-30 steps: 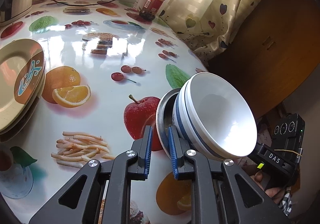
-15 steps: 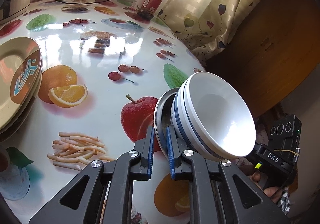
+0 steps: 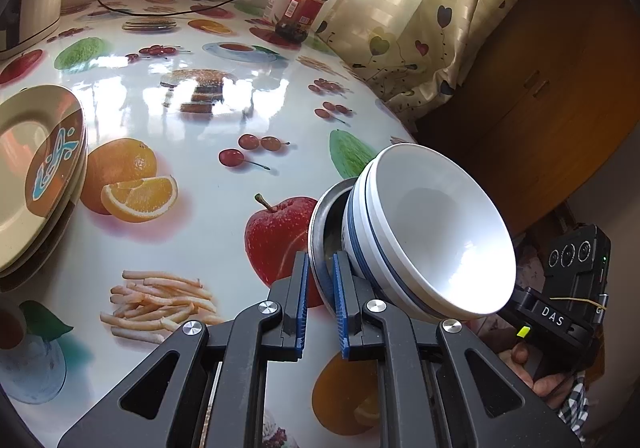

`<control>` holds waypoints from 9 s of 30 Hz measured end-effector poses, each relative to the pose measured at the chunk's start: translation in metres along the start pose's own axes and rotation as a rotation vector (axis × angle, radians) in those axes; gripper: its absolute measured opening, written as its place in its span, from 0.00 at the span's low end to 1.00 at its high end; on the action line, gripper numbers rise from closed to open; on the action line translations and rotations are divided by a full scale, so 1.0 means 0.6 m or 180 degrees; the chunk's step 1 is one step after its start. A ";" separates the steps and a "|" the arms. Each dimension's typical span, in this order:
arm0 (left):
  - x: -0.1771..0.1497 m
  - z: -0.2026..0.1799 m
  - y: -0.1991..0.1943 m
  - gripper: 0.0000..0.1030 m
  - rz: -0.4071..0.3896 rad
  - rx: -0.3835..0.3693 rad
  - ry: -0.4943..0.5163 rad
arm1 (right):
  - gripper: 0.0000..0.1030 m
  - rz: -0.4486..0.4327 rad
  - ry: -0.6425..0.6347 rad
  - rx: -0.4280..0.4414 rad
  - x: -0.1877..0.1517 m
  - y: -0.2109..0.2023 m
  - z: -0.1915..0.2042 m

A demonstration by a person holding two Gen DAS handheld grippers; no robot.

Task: Organize plates and bowls

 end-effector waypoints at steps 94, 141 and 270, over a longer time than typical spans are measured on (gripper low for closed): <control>0.109 0.227 -0.222 0.10 -0.0690 0.0685 -0.0621 | 0.10 0.0589 -0.0682 0.0569 0.047 0.225 0.294; 0.087 0.367 -0.244 0.10 -0.0695 0.0917 -0.1025 | 0.11 0.0991 -0.0874 0.0640 -0.007 0.372 0.364; -0.115 0.283 -0.218 0.39 -0.0382 0.2108 -0.0438 | 0.78 0.0672 -0.1896 -0.0937 -0.135 0.250 0.246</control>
Point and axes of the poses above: each gripper's, at about its wrist camera, not at the fingertips, and y roughly the way its jaws point, z to its left, x to its top, the point moved 9 cm from there along y, roughly the way its jaws point, and after that the axes turned 1 degree about -x, right-handed, at the moved point
